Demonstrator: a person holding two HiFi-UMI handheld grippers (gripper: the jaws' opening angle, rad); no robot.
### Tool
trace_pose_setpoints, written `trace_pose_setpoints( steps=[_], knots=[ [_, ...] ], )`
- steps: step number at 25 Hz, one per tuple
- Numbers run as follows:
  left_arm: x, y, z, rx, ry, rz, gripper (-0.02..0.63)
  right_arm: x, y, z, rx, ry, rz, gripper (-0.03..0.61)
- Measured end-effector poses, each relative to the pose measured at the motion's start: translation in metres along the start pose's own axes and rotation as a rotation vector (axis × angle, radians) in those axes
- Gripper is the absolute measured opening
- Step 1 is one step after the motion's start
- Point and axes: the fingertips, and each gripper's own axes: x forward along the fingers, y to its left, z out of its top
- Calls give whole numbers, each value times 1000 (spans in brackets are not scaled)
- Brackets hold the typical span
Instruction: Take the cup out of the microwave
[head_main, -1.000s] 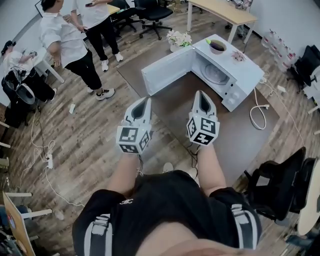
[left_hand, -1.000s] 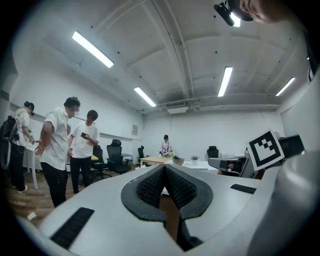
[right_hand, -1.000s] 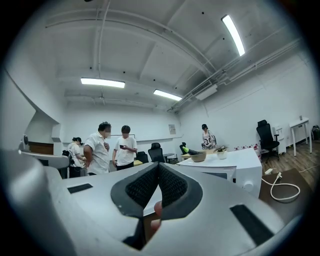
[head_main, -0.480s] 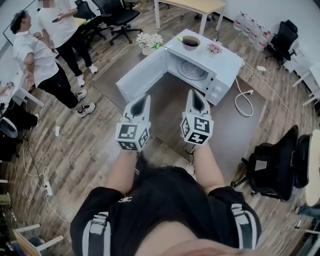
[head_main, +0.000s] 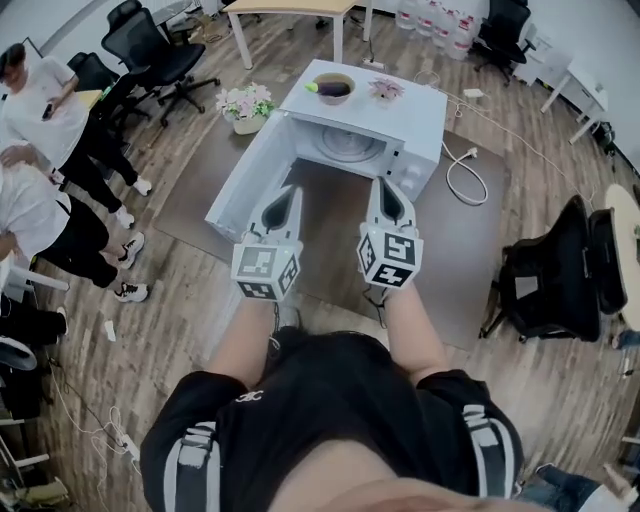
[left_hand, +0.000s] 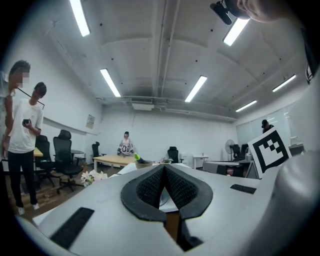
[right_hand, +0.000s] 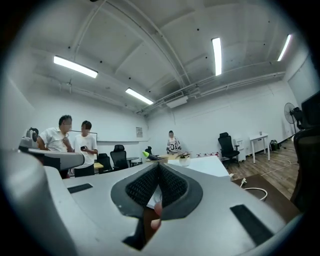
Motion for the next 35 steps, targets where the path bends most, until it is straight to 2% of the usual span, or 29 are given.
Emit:
trace_pose_setpoints(
  steps=[7, 12, 15, 17, 18, 21, 24, 27, 35],
  knots=[
    [43, 25, -8, -21, 12, -156, 2, 25, 8, -4, -9, -18, -120, 2],
    [51, 34, -6, -21, 6, -221, 2, 33, 20, -3, -20, -18, -161, 2],
    [54, 35, -8, -27, 7, -249, 2, 34, 21, -1, -22, -61, -169, 6],
    [54, 37, -9, -25, 7, -261, 2, 37, 26, 1, -26, -101, -145, 222],
    [54, 38, -9, -23, 5, -264, 2, 39, 27, 0, -26, -108, -140, 286],
    [53, 42, -10, -27, 3, -263, 2, 46, 25, -6, -12, -97, -155, 387],
    [50, 47, -12, -30, 8, -256, 2, 53, 24, -15, 14, -77, -167, 450],
    [47, 54, -15, -33, 12, -241, 2, 64, 27, -27, 27, -52, -165, 479],
    [46, 75, -34, -43, 51, -183, 2, 121, 37, -76, 9, 50, -140, 494]
  ],
)
